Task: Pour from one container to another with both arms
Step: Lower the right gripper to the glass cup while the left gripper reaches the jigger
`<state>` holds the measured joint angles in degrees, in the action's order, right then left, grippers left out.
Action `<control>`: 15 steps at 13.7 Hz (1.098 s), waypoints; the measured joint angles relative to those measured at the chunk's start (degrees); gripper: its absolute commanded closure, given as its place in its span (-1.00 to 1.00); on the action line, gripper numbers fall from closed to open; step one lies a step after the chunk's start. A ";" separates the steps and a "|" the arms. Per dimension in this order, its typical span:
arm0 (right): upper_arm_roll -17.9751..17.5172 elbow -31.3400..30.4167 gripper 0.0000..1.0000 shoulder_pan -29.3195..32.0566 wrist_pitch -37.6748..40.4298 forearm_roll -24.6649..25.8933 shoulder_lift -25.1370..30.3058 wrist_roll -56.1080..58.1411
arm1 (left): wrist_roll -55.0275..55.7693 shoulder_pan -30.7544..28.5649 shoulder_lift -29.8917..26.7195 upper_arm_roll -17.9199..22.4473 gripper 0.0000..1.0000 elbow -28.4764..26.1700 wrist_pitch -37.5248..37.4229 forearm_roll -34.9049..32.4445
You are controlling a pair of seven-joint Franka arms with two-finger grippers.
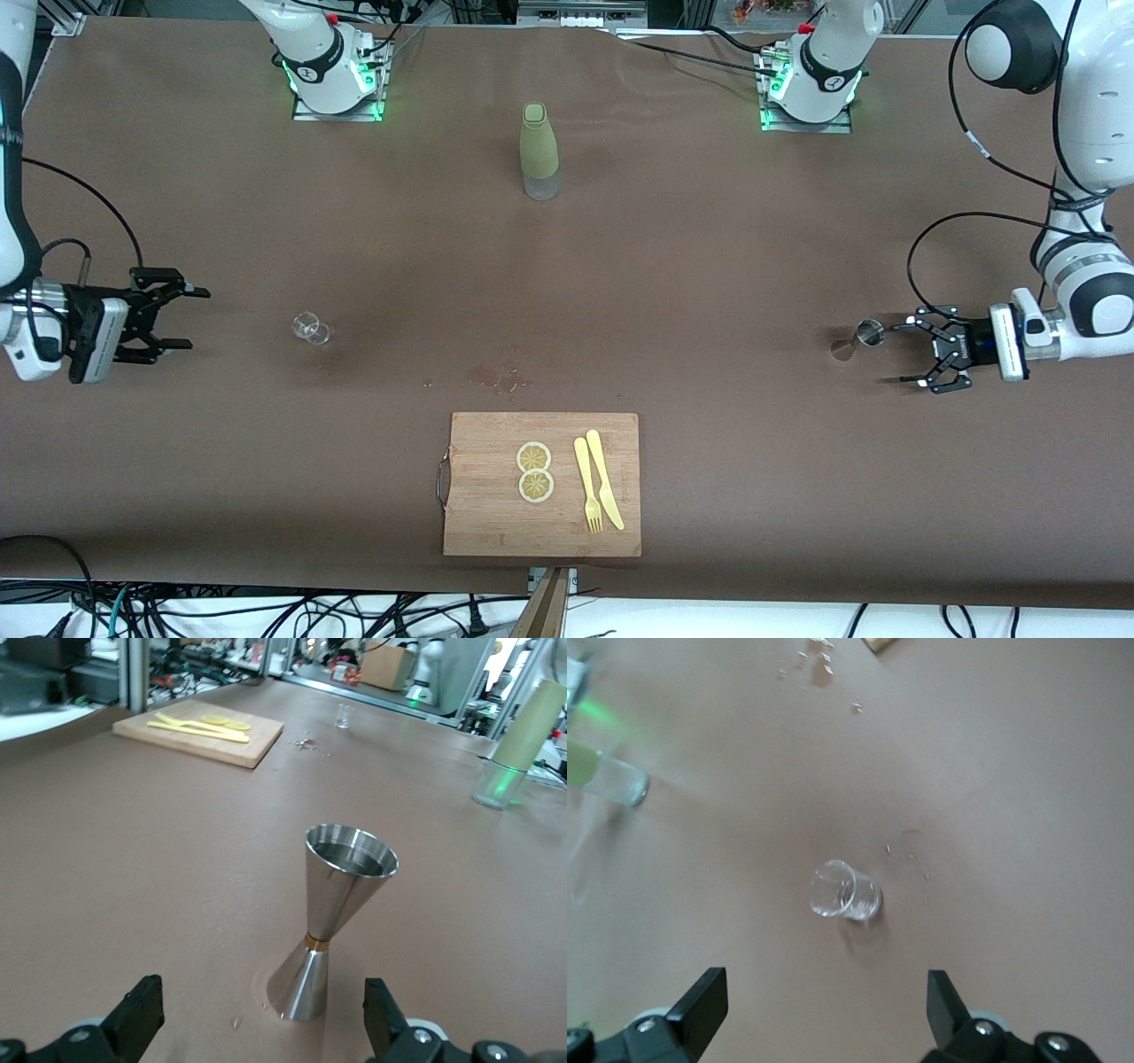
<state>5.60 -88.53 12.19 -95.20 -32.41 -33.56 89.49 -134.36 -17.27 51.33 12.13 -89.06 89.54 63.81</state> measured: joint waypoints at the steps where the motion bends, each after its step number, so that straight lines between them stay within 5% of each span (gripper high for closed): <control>1: 0.00 0.00 -1.00 0.29 0.00 -2.04 -1.92 4.57 | -1.50 0.07 0.66 -0.35 -1.00 0.02 -0.31 0.10; 8: -0.02 0.02 -1.00 0.47 -0.10 -16.04 -9.71 29.93 | -5.75 1.25 2.57 -3.39 -0.95 0.41 -2.43 0.10; 11: -0.03 -0.01 -1.00 0.58 0.43 -17.90 -12.32 35.83 | -7.57 1.06 2.88 -3.34 -0.64 0.45 -2.66 0.10; 15: -0.03 -0.05 -1.00 1.86 4.22 -20.44 -15.30 43.72 | -11.06 0.95 2.99 -3.29 -0.56 0.58 -3.39 0.10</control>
<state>5.57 -88.58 14.05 -90.97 -52.85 -48.86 133.21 -145.42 -16.32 54.32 8.84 -88.49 86.14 63.91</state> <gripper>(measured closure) 0.000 0.189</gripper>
